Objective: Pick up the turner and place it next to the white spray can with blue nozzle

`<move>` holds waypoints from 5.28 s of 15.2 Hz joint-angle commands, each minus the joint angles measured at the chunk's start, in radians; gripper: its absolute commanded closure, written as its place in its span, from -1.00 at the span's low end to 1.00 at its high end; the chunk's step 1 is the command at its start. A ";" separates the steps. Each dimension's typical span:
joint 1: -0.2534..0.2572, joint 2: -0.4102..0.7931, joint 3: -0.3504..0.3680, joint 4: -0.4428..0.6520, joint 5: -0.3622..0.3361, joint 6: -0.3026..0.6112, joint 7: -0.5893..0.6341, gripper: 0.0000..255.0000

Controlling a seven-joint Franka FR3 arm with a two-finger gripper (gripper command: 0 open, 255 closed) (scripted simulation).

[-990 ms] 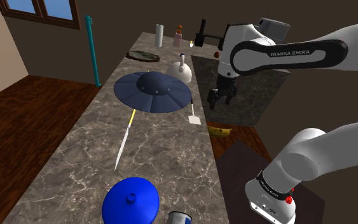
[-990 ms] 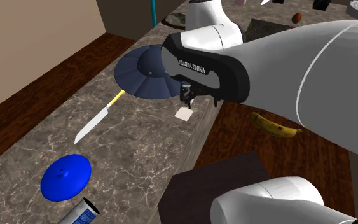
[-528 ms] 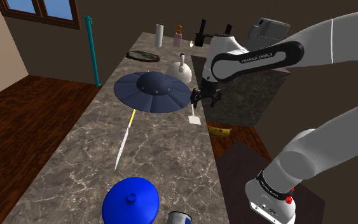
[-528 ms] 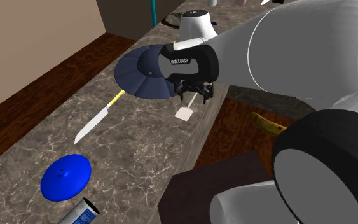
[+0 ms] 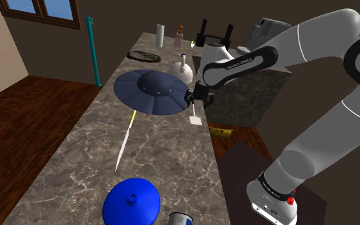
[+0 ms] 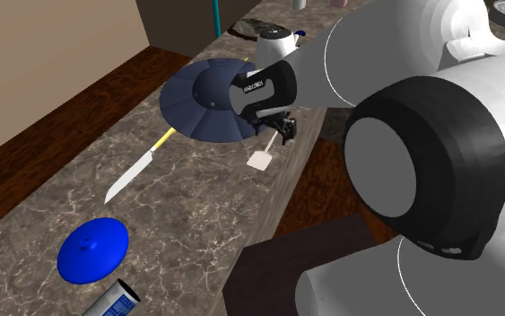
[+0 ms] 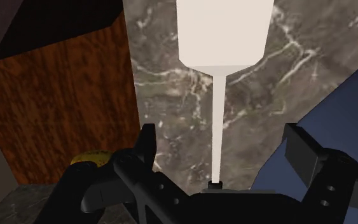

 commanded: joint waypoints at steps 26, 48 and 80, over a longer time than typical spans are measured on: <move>0.001 0.026 -0.002 -0.001 -0.006 0.035 0.006 1.00; 0.005 -0.113 -0.011 0.164 0.028 -0.267 -0.029 1.00; 0.484 -0.924 0.404 -0.290 0.472 -0.595 0.542 1.00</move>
